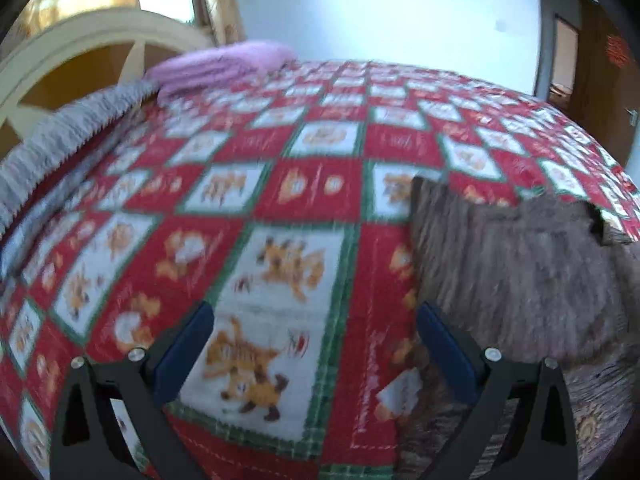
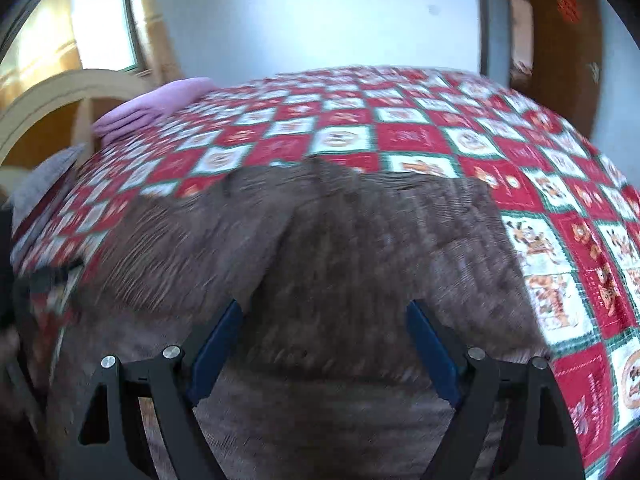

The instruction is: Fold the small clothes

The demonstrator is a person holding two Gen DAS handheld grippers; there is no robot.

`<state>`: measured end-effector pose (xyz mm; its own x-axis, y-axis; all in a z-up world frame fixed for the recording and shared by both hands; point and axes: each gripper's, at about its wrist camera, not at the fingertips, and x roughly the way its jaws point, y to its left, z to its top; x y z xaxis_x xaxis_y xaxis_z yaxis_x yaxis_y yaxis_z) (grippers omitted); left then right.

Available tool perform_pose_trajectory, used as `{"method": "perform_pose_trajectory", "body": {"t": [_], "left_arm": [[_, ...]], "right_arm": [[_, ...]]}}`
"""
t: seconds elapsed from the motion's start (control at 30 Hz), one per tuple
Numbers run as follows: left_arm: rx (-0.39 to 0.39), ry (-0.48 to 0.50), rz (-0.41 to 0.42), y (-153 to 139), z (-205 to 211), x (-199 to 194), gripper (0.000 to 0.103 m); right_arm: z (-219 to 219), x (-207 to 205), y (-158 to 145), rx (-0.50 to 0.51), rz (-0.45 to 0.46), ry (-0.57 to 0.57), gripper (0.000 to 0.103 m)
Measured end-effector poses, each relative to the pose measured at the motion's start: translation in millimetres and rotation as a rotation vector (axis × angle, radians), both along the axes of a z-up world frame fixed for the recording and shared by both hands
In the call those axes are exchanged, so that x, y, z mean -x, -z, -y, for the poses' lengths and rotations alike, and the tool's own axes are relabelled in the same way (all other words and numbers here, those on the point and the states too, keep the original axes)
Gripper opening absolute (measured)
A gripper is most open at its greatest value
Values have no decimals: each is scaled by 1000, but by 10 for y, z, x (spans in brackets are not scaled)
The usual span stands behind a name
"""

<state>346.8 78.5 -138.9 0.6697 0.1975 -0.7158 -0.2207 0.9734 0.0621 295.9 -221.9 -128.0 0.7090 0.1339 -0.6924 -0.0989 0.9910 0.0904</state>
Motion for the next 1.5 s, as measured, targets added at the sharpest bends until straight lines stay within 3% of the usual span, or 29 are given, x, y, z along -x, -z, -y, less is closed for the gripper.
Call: {"method": "perform_pose_trajectory", "body": {"t": [0.13, 0.3, 0.37, 0.5, 0.6, 0.8, 0.93, 1.07, 1.23, 1.3, 1.5], "left_arm": [[-1, 87, -4, -124, 205, -202, 103], [-109, 117, -85, 98, 542, -490, 103], [-179, 64, -113, 238, 550, -533, 103], [-118, -47, -122, 248, 280, -493, 103], [-70, -50, -111, 289, 175, -423, 103], [-163, -66, -109, 299, 301, -411, 103], [-120, -83, -108, 306, 187, -375, 103], [-123, -83, -106, 310, 185, -339, 103], [-123, -88, -99, 307, 185, -326, 103], [-123, -88, -100, 309, 179, -322, 103], [-100, -89, -99, 315, 142, -301, 103]], "right_arm": [[-20, 69, 68, -12, 9, -29, 85], [146, -5, 160, -92, -29, 5, 85], [164, 2, 165, -105, -26, 1, 85], [184, 19, 170, -119, -25, -1, 85], [208, 29, 167, -138, -19, 0, 85], [426, 178, -20, -186, 42, 24, 85], [862, 288, -221, -96, 105, 153, 85], [1369, 273, -219, -106, 59, 304, 85], [1298, 84, -34, -96, -37, 242, 85], [1281, -21, 138, -20, -119, 283, 84], [1370, -10, 191, 28, -141, 308, 84]]}}
